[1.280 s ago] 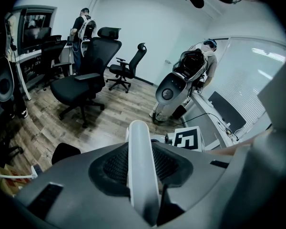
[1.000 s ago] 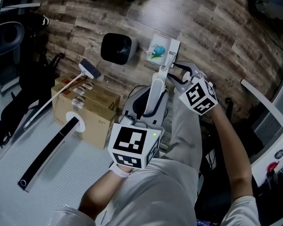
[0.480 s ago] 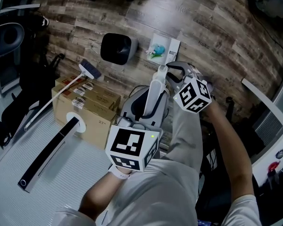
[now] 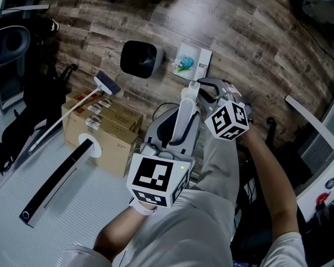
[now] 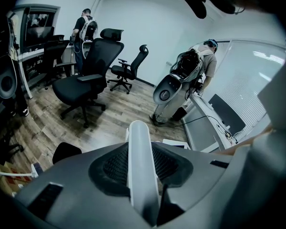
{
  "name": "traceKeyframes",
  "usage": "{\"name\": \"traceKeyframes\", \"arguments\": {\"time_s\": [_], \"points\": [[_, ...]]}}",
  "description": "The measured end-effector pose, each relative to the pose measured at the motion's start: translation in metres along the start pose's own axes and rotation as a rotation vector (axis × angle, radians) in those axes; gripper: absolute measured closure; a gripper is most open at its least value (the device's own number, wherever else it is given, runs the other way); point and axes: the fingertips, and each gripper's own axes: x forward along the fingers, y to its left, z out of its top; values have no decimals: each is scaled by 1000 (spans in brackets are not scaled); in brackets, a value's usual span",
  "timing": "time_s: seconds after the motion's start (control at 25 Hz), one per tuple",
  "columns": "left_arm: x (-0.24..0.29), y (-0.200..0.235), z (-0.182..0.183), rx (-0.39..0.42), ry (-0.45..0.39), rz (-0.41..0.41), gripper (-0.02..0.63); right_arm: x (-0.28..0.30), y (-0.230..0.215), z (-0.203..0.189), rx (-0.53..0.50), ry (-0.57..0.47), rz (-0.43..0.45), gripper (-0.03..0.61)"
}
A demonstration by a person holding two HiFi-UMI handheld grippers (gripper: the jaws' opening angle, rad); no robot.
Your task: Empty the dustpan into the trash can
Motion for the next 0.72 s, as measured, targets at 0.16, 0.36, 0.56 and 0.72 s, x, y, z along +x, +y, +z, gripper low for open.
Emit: {"name": "traceKeyframes", "arguments": {"time_s": [0.16, 0.36, 0.56, 0.72], "points": [[-4, -7, -1, 23, -9, -11, 491, -4, 6, 1, 17, -2, -4, 489], [-14, -14, -1, 55, -17, -33, 491, -11, 13, 8, 33, -8, -13, 489], [-29, -17, 7, 38, -38, -43, 491, -22, 13, 21, 92, -31, -35, 485], [-42, -19, 17, 13, -58, -57, 491, -33, 11, 35, 89, -53, -56, 483]]}}
